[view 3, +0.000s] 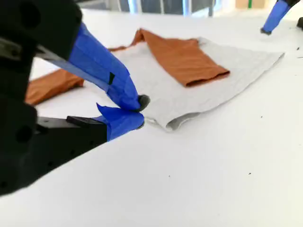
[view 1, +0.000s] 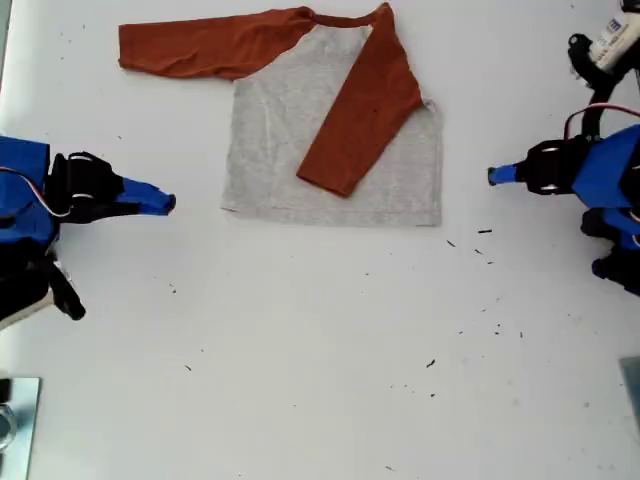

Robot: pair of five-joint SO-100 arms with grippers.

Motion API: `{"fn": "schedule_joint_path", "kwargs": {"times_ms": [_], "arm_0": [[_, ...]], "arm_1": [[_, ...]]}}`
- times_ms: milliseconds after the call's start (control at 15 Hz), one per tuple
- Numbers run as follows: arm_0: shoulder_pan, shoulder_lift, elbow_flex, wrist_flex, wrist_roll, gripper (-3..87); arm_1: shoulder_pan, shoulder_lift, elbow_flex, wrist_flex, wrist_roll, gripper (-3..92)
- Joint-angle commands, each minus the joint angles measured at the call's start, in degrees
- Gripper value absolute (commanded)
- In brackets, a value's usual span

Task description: Fold t shirt

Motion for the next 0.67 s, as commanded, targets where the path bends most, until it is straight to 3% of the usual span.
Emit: {"fn": "schedule_joint_path", "kwargs": {"times_ms": [0, 67, 200, 267, 400, 600], "arm_0": [[-2.9, -21.18, -18.11, 3.52, -4.31, -0.4], [-5.1, -37.53, -35.07, 11.51, -2.46, -0.4], [-17.4, -60.12, -65.39, 29.36, 11.43, 2.4], [-23.73, -63.19, -71.72, 31.29, 16.79, 4.0], [-33.57, -68.29, -75.5, 31.73, 24.08, 18.3], [-46.23, -79.8, -79.45, 31.03, 34.19, 29.0]], "arm_1": [[-1.32, 1.14, 3.96, -0.7, 0.35, 3.7], [-1.58, 1.14, 4.31, -0.62, -0.35, 3.7], [-2.02, 1.14, 4.48, -0.88, -1.41, 3.7], [-2.02, 1.14, 4.48, -0.88, -1.67, 3.7], [-2.81, 1.14, 4.66, -0.88, -1.49, 3.7], [-3.52, 1.14, 4.75, -0.88, -1.41, 3.7]]}}
